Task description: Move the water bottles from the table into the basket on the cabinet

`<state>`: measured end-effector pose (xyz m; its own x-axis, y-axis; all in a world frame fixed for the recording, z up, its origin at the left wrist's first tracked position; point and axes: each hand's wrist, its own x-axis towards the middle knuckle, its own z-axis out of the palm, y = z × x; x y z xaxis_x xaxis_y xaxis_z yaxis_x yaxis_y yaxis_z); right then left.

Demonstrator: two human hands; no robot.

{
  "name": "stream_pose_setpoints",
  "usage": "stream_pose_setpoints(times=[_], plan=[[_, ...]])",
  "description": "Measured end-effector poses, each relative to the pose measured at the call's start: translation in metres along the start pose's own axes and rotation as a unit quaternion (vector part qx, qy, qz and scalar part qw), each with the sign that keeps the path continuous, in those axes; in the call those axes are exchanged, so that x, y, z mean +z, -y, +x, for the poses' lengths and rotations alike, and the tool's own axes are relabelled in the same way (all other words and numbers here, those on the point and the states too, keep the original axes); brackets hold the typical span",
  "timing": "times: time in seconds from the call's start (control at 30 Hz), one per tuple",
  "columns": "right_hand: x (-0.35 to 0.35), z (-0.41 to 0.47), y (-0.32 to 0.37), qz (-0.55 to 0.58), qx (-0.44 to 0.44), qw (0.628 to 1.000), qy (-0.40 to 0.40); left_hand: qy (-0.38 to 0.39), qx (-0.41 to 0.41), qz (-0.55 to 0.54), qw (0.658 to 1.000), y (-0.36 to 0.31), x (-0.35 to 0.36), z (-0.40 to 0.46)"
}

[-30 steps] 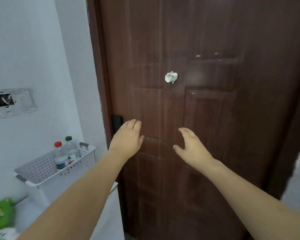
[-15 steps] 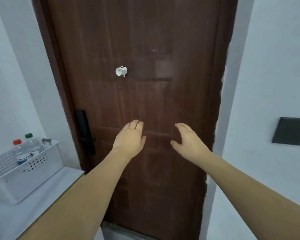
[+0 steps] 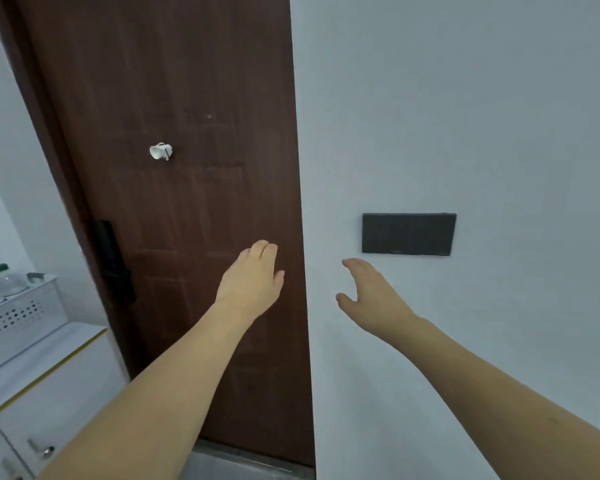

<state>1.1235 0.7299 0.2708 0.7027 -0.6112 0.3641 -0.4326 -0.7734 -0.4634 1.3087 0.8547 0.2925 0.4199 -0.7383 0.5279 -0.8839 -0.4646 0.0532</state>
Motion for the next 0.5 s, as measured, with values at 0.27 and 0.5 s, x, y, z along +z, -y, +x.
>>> stream_pose_setpoints(times=[0.27, 0.5], plan=[[-0.061, -0.056, -0.079, -0.001, 0.027, 1.000, 0.000, 0.021, 0.026, -0.018, 0.999, -0.095, 0.016, -0.014], [-0.132, -0.108, -0.160, 0.003, 0.035, 0.999, -0.021, 0.006, 0.036, -0.024, 0.999, -0.207, 0.004, -0.026]])
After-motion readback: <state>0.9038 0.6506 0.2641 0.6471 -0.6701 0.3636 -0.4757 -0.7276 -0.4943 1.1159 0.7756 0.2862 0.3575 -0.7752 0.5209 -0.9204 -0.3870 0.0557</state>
